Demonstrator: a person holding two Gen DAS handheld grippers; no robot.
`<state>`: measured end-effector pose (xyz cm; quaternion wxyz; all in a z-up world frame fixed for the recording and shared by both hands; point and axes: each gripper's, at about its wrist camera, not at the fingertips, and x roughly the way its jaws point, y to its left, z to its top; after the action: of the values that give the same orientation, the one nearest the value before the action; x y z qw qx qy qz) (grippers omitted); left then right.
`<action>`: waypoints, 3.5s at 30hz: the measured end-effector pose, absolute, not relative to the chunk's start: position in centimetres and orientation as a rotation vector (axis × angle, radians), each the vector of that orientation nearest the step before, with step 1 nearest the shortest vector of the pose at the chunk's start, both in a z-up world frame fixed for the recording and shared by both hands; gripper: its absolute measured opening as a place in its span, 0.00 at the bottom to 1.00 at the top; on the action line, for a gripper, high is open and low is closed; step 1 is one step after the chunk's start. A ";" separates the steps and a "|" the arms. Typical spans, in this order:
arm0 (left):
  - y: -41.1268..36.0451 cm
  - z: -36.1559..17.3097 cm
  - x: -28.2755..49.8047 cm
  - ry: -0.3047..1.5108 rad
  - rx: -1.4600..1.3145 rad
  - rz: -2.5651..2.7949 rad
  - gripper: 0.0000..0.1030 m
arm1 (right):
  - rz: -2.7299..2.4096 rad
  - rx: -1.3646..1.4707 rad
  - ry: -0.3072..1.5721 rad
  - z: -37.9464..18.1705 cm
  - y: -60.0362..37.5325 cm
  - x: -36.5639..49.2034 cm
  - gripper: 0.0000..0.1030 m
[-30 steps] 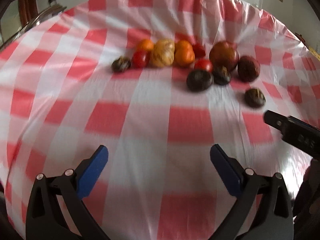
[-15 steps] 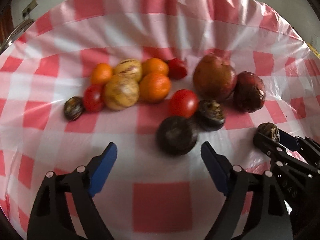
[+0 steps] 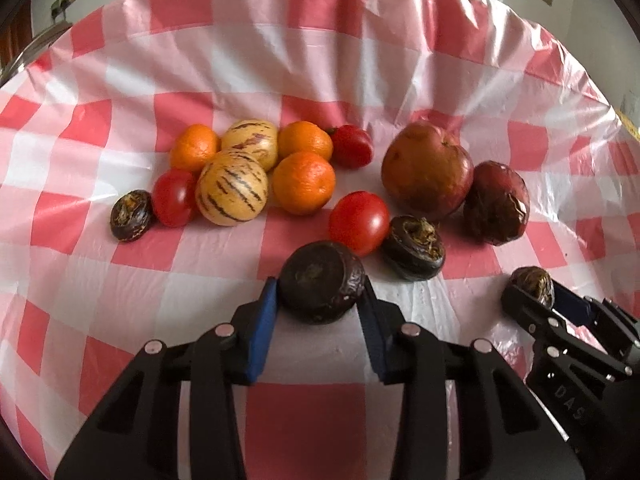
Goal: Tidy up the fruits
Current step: 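Grasp a dark brown round fruit with the right tool while the left tool grasps another, then carry both held dark brown fruits off the table toward the white box, then open both tools to drop the dark brown fruits into the white box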
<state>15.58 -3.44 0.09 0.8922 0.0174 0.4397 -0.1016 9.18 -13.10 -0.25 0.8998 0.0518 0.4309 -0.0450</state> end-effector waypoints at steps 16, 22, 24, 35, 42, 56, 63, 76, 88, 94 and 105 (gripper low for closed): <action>1.2 0.5 14.7 0.906 -0.040 -0.183 0.38 | -0.102 0.086 0.898 -0.2 -13.0 9.4 0.41; 4.1 0.4 13.0 0.894 -0.069 -0.165 0.38 | -0.107 0.075 0.900 -0.2 -12.9 9.4 0.41; 5.2 0.6 11.5 0.879 -0.077 -0.151 0.38 | -0.112 0.065 0.902 -0.2 -12.7 9.6 0.41; 10.5 1.5 -3.3 0.846 -0.039 -0.103 0.38 | -0.091 0.093 0.895 0.7 -9.9 5.1 0.41; 15.0 2.9 -10.9 0.824 -0.071 -0.009 0.38 | 0.039 0.040 0.857 2.9 -4.4 0.2 0.41; 26.3 3.3 -22.5 0.764 -0.212 0.164 0.38 | 0.232 -0.114 0.790 4.8 4.5 -10.0 0.41; 29.4 3.0 -26.6 0.729 -0.238 0.207 0.38 | 0.377 -0.204 0.745 5.6 9.8 -15.4 0.41; 37.0 1.9 -36.9 0.683 -0.259 0.383 0.39 | 0.814 -0.426 0.629 5.5 20.9 -27.8 0.42; 40.5 -5.1 -40.5 0.895 -0.201 0.449 0.39 | 1.077 -0.587 0.849 -1.8 28.9 -33.1 0.42; 42.4 -8.0 -41.1 0.972 -0.290 0.481 0.39 | 1.068 -0.672 1.011 -7.9 31.6 -32.5 0.42; 43.2 -10.1 -40.4 0.997 -0.318 0.519 0.82 | 1.051 -0.820 1.088 -12.2 32.2 -33.6 0.57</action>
<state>-40.38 43.19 -10.08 0.8343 -0.1503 0.4706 0.2448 -33.59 32.15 -12.24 0.6521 -0.3614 0.4794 0.4631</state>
